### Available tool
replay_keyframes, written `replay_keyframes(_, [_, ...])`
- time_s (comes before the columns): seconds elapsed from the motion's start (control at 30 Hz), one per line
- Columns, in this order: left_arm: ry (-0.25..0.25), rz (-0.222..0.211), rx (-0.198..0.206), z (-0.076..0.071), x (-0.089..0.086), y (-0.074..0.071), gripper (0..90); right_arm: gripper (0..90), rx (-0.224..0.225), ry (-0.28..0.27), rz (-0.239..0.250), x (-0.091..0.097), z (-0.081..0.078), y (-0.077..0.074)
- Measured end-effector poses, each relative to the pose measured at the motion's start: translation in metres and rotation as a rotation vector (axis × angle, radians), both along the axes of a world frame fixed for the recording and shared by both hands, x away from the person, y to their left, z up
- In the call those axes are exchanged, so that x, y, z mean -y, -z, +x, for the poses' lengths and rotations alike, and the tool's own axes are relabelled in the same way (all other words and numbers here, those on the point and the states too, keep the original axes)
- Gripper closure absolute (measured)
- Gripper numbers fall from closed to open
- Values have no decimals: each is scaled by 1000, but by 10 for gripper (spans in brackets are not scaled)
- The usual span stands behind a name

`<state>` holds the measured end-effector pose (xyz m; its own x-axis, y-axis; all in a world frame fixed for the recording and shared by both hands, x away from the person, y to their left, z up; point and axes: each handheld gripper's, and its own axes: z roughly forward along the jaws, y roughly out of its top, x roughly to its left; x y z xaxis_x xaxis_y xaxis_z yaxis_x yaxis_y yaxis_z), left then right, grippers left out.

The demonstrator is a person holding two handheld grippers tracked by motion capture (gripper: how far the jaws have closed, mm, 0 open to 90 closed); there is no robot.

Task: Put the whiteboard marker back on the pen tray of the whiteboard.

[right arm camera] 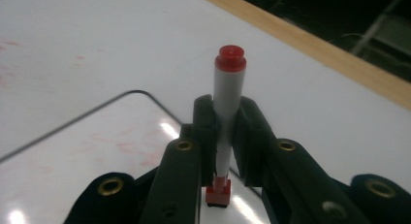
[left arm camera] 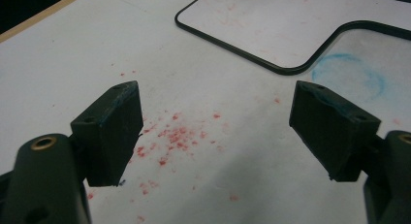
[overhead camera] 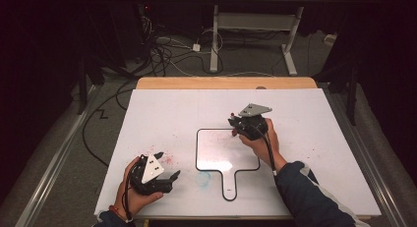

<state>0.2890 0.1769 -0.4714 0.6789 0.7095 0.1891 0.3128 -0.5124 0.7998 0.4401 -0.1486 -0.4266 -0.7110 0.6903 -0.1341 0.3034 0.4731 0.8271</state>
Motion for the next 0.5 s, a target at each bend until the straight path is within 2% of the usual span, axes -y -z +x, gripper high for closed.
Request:
replay_keyframes(0.07, [1,1,-3,0,0,0,189,813,-35,-63,31,-8,-7,0])
replay_keyframes(0.17, [2,-1,-1,-1,0,-1,189,813,-67,-151,44,-18,-20,0])
replay_keyframes(0.23, [4,-1,0,-1,0,-1,189,813,-82,-181,53,-19,-25,1])
replay_keyframes(0.27, [5,-1,1,-2,0,-1,189,813,-76,-187,44,-19,-27,0])
replay_keyframes(0.33, [6,-2,1,-2,0,-1,189,813,-56,-183,11,-17,-27,-1])
replay_keyframes(0.4, [9,2,11,-1,0,-1,189,813,12,-138,-59,-13,-23,-2])
replay_keyframes(0.47, [7,0,0,-2,1,-1,189,813,17,-92,-50,-6,-13,-1])
replay_keyframes(0.5, [10,3,11,-1,0,-1,189,813,22,-72,-52,-3,-10,-1])
